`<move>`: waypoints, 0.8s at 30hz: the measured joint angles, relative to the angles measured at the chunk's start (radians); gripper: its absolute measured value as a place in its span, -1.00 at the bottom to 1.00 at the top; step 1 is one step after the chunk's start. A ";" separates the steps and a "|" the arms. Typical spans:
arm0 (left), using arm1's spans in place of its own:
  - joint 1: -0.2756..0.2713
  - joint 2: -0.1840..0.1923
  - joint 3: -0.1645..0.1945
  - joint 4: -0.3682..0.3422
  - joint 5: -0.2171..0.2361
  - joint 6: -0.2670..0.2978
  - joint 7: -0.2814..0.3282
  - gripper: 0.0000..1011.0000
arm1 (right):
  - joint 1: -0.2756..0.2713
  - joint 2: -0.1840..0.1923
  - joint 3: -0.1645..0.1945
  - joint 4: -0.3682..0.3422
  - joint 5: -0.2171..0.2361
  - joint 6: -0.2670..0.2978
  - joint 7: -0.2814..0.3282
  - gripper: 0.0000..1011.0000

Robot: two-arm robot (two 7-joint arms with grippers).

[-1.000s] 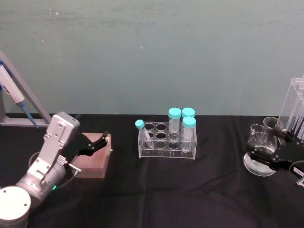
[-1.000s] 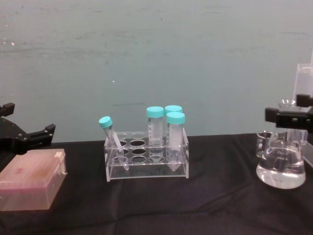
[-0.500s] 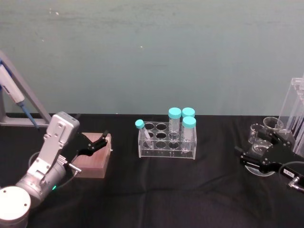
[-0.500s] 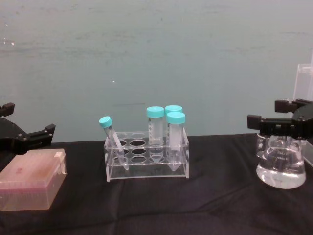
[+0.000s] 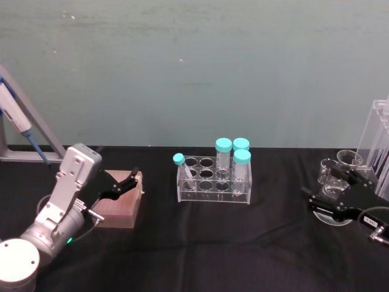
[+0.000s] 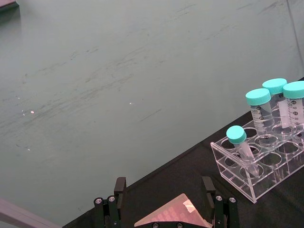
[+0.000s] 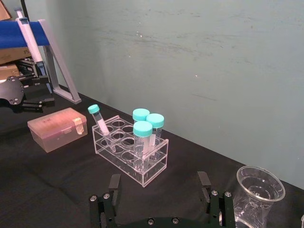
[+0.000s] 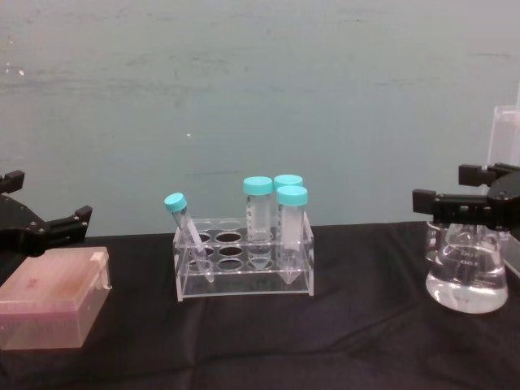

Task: Place the experimental apparatus aside using one hand.

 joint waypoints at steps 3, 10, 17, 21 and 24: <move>0.000 0.000 0.000 0.000 0.000 0.000 0.000 0.98 | 0.000 0.000 0.000 0.000 -0.001 0.000 -0.001 0.98; 0.000 0.000 0.000 0.000 0.000 0.000 0.000 0.98 | -0.001 -0.001 0.001 -0.001 -0.002 0.000 -0.002 0.98; 0.000 0.000 0.000 0.000 0.000 0.000 0.000 0.98 | -0.001 -0.001 0.002 -0.002 -0.002 0.000 -0.003 0.98; 0.000 0.000 0.000 0.000 0.000 0.000 0.000 0.98 | -0.002 -0.001 0.002 -0.002 -0.003 0.000 -0.003 0.98; 0.000 0.000 0.000 0.000 0.000 0.000 0.000 0.98 | -0.002 -0.001 0.002 -0.002 -0.003 0.000 -0.003 0.98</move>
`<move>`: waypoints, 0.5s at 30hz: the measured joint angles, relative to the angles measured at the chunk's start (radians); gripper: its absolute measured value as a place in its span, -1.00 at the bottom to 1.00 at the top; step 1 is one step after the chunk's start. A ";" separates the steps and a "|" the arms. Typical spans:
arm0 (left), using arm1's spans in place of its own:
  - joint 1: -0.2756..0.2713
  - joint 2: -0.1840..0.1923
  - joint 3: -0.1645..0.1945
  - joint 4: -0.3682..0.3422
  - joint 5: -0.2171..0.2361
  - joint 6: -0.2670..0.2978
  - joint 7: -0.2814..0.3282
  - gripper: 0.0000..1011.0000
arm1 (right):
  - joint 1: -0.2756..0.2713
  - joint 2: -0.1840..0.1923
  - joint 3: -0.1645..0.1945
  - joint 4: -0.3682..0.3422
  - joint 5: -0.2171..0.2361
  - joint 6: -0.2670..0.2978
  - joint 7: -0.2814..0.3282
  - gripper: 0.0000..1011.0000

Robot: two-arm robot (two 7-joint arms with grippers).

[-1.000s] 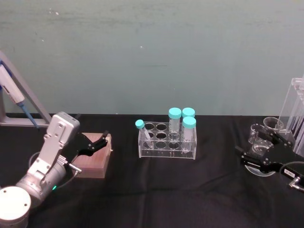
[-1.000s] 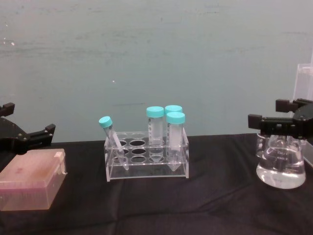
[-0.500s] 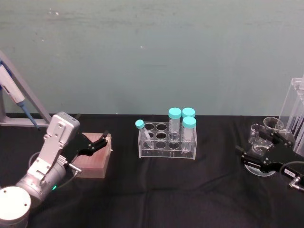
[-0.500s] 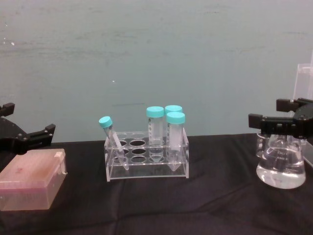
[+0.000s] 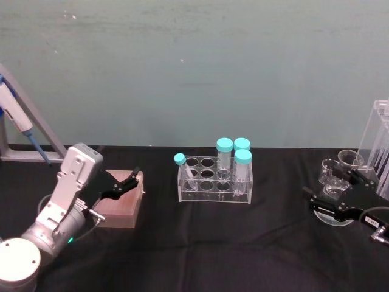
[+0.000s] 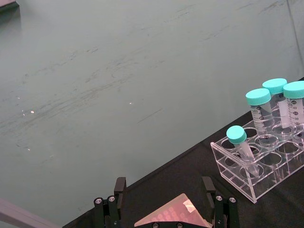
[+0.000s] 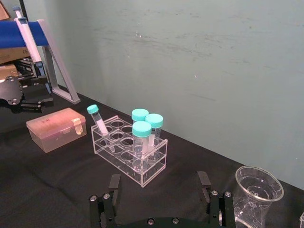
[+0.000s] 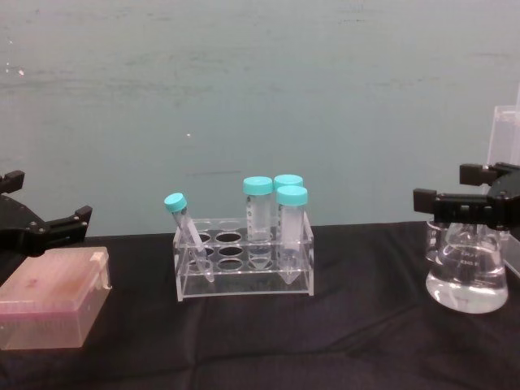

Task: Place the experimental apparatus aside using one hand.

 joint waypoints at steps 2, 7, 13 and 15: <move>0.000 0.000 0.000 0.000 0.000 0.000 0.000 0.98 | 0.000 0.000 0.000 0.000 0.000 0.000 0.000 0.98; 0.000 0.000 0.000 0.000 0.000 0.000 0.000 0.98 | 0.000 0.000 0.000 0.000 0.000 0.000 0.000 0.98; 0.000 0.000 0.000 0.000 0.000 0.000 0.000 0.98 | 0.000 0.000 0.000 0.000 0.000 0.000 0.000 0.98; 0.000 0.000 0.000 0.000 0.000 0.000 0.000 0.98 | 0.000 0.000 0.000 0.000 0.000 0.000 0.000 0.98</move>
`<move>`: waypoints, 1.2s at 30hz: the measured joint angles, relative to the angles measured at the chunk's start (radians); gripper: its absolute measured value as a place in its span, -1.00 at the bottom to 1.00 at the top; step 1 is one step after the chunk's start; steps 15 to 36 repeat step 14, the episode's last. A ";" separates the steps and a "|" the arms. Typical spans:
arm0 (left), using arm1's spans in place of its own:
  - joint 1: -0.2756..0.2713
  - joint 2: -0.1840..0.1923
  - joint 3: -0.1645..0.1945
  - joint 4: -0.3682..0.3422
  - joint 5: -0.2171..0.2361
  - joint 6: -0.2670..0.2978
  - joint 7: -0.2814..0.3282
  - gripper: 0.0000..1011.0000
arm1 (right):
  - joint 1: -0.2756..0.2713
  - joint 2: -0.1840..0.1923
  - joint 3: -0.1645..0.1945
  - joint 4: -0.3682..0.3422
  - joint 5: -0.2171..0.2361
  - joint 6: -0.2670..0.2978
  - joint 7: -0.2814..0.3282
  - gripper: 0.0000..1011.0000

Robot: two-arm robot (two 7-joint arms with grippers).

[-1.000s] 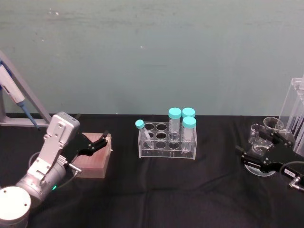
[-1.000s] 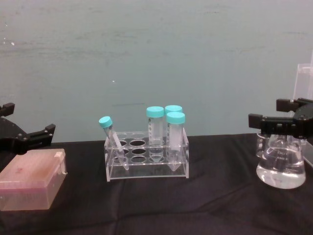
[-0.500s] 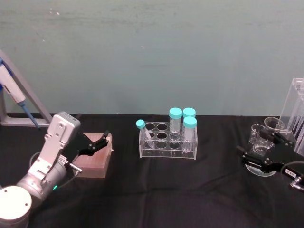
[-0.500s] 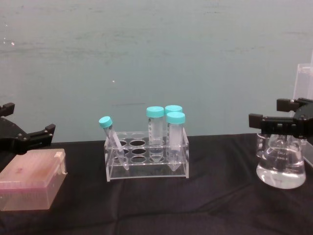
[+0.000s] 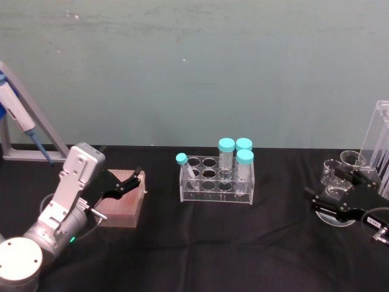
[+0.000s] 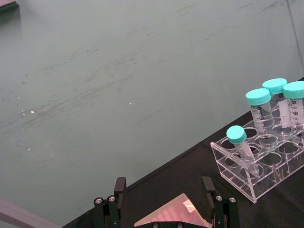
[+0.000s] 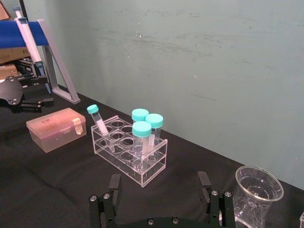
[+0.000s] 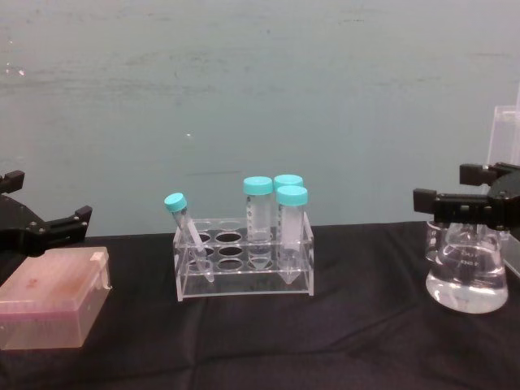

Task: Place the experimental apparatus aside using one hand.

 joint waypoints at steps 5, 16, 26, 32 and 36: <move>0.000 0.000 0.000 0.000 0.000 0.000 0.000 0.98 | 0.000 0.000 0.000 0.000 0.000 0.000 0.000 0.98; 0.000 0.000 0.000 0.000 0.000 0.000 0.000 0.98 | 0.000 0.000 0.000 0.000 0.000 0.000 0.000 0.98; 0.000 0.000 0.000 0.000 0.000 0.000 0.000 0.98 | 0.000 0.000 0.000 0.000 0.000 0.000 0.000 0.98; 0.000 0.000 0.000 0.000 0.000 0.000 0.000 0.98 | 0.000 0.000 0.000 0.000 0.000 0.000 0.000 0.98; 0.000 0.000 0.000 0.000 0.000 0.000 0.000 0.98 | 0.000 0.000 0.000 0.000 0.000 0.000 0.000 0.98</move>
